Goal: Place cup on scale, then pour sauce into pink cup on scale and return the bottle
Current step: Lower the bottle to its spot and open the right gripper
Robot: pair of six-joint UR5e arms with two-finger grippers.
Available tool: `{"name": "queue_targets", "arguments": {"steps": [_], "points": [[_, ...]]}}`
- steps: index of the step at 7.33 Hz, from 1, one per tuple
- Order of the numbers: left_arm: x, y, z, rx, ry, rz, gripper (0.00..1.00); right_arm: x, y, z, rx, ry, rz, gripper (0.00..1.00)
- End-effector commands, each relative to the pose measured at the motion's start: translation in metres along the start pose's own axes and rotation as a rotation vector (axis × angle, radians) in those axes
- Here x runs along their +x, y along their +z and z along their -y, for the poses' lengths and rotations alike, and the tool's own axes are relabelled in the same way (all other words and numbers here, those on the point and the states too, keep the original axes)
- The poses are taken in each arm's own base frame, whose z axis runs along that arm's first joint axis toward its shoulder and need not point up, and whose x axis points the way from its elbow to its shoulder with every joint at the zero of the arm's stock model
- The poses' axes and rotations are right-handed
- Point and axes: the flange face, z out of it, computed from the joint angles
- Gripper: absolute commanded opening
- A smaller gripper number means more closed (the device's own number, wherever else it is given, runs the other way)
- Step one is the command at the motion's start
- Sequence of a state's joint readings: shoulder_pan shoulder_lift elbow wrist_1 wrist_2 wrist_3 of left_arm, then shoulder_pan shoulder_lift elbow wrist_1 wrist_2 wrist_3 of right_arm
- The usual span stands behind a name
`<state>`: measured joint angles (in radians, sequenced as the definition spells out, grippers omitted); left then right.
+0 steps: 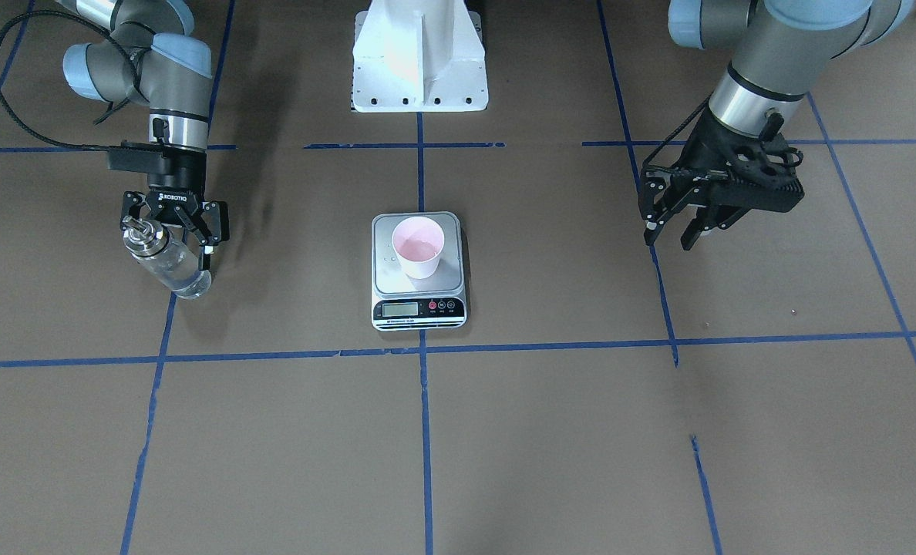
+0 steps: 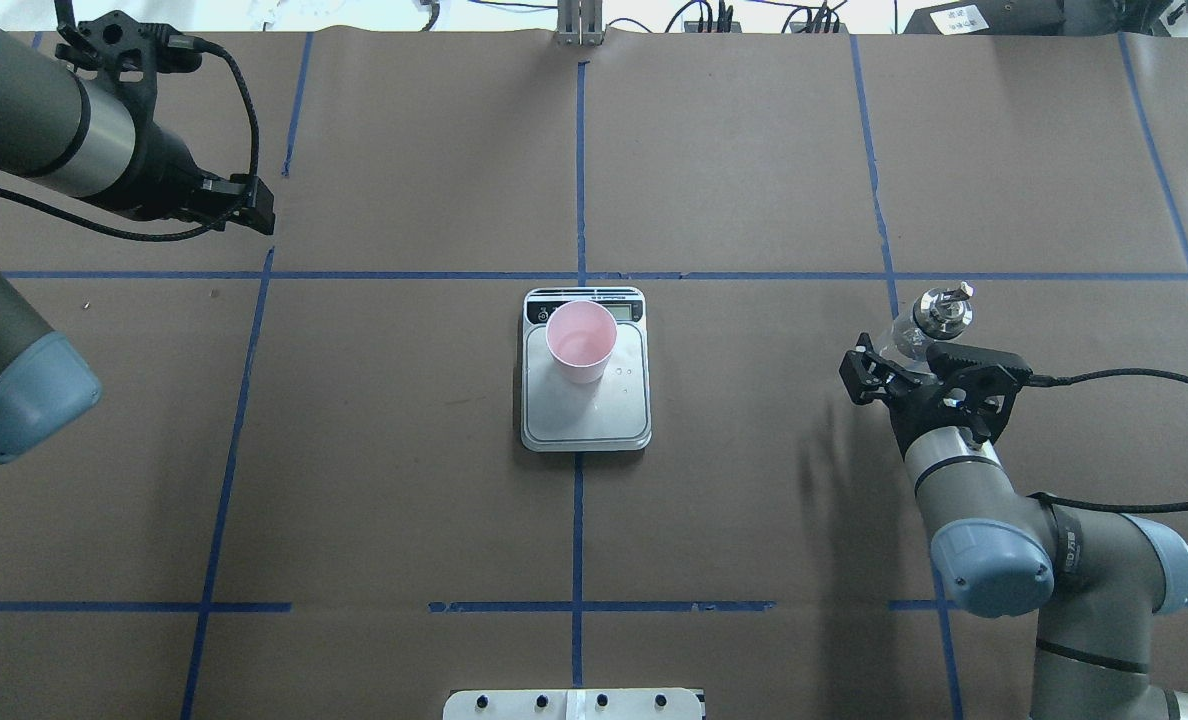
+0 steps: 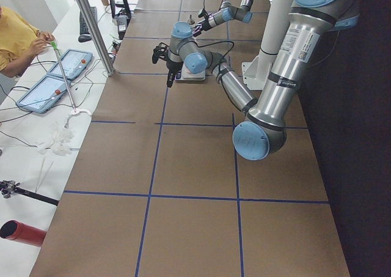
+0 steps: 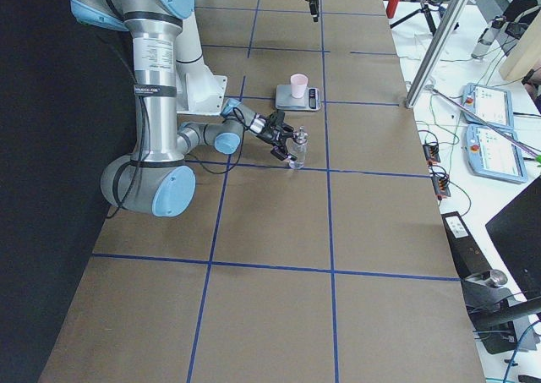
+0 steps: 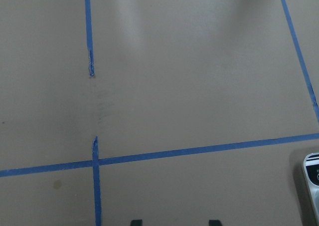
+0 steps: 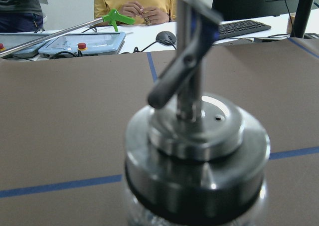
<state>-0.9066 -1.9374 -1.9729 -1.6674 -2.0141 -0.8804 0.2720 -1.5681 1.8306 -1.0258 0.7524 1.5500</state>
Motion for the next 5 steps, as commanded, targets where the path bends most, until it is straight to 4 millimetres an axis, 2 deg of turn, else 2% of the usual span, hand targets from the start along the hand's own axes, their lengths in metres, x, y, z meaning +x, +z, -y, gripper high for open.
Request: {"name": "queue_targets", "arguments": {"steps": [1,3,4,5], "points": [[0.0,-0.001,0.0,0.001,0.001,-0.001,0.54,0.02,-0.03,-0.026,-0.015,-0.029,0.024,1.0],[0.002,-0.004,-0.001,0.005,0.002,-0.006,0.54,0.034,-0.061,-0.018,-0.055,-0.044,0.053,1.0],[0.001,-0.003,-0.001,0.003,0.002,-0.004,0.54,0.066,-0.064,-0.016,-0.092,-0.082,0.023,1.0],[0.001,-0.003,-0.001,0.003,0.002,-0.003,0.54,0.095,-0.074,-0.004,-0.166,-0.08,0.035,1.0]]}}
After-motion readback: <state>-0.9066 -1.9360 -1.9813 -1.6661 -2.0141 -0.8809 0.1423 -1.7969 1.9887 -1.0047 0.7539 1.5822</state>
